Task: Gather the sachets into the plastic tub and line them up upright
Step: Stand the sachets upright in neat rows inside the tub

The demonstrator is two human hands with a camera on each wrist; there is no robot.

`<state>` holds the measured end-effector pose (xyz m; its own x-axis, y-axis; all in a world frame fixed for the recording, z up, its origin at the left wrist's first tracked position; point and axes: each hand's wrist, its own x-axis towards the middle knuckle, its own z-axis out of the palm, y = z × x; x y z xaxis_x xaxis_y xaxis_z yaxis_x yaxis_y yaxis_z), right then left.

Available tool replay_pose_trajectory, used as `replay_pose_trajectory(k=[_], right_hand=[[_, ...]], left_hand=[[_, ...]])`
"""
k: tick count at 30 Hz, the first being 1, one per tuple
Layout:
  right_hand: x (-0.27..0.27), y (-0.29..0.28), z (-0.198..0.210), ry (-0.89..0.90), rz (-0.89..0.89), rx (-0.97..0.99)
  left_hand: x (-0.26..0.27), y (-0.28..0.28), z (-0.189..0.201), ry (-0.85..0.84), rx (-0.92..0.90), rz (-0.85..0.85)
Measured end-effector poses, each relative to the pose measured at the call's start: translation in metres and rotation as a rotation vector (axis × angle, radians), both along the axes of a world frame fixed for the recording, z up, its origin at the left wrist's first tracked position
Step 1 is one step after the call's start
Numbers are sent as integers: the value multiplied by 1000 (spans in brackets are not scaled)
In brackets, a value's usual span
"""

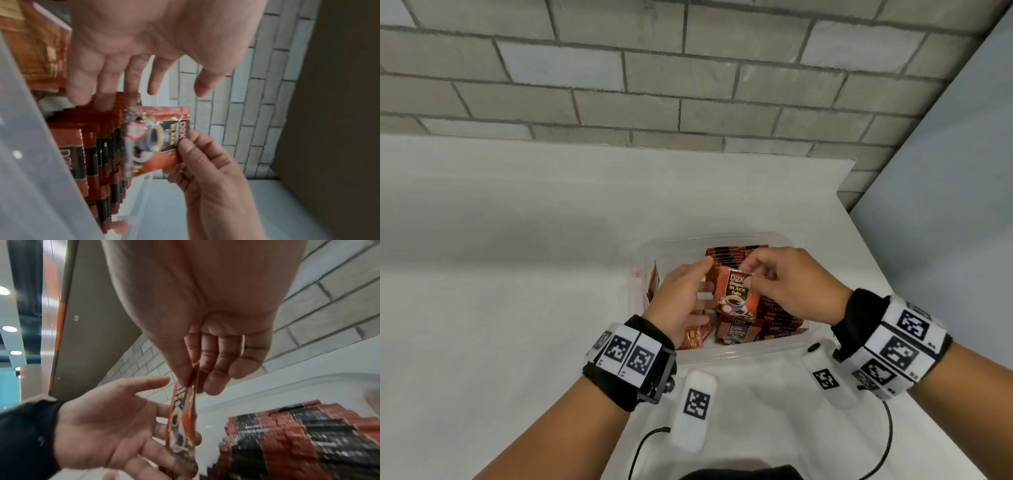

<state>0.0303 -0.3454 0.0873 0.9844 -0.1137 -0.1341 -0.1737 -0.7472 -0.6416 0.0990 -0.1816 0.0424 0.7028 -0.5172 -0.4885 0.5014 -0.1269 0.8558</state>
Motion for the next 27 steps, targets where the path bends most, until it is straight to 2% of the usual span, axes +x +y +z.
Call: replay_pose_trajectory(k=[3,8,11,15,20,27], right_hand=[[-7,3,-11,65,36,-20],[-11,9,-19,153,150,-66],[-11,12,-21,157,180,-130],[-9,15,-29,195,235,-350],[-4,18,-39,254,241,-485],[-3,18,-40,219,230,-496]], left_hand=[[2,-5,-2,137,45,7],[2,-11,-3,247,27,-17],[0,-12,-2,263,17,-45],[-1,-12,-6,254,50,-102],[-3,-22,-5,260,77,-107],[-7,-25,-11,270,33,-68]])
